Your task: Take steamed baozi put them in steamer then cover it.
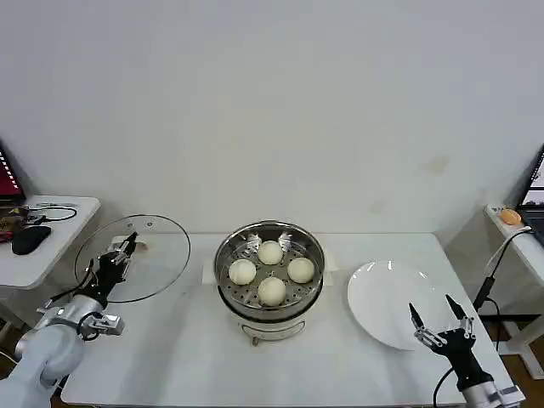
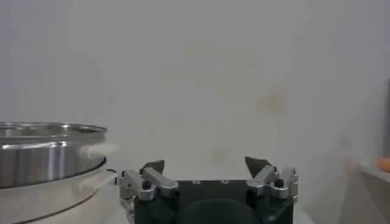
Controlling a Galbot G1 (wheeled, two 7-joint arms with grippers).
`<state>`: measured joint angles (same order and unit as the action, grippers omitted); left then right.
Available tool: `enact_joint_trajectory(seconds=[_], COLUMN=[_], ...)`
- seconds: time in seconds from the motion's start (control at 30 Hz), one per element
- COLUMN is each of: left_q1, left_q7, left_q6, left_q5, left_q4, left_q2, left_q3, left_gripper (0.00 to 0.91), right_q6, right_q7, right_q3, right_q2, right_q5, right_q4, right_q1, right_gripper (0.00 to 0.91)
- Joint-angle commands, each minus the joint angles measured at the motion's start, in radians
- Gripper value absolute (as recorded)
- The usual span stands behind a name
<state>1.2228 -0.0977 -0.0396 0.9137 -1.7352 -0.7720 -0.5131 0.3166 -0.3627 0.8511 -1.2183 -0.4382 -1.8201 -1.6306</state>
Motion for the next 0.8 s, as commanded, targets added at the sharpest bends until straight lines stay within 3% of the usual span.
enact_joint_trajectory(seconds=[0.03,0.33,0.8], left_q1=[-0.01,-0.038,-0.146], left_q7=[0.066,0.091,0.115], left_q6=[0.095,0.301,0.407], left_q5=[-0.047,-0.043,-0.076], left_q4=[-0.122,-0.231,-0.279], left_q2=[0.053,0.085,0.093], left_q3=[0.03,0.168,0.353], left_gripper=[0.0,0.0,0.0], right_q6=[0.001,0.011,0.016], right_q7=[-0.001,-0.006,-0.011], right_q3=[0.0,-0.001,-0.001], right_q2=[0.0,0.002,0.003], right_q5=[0.003,0.018,0.019], right_q4=[0.004,0.017,0.015], right_q1=[0.002,0.002,0.0], right_gripper=[0.907,0.907,0.907])
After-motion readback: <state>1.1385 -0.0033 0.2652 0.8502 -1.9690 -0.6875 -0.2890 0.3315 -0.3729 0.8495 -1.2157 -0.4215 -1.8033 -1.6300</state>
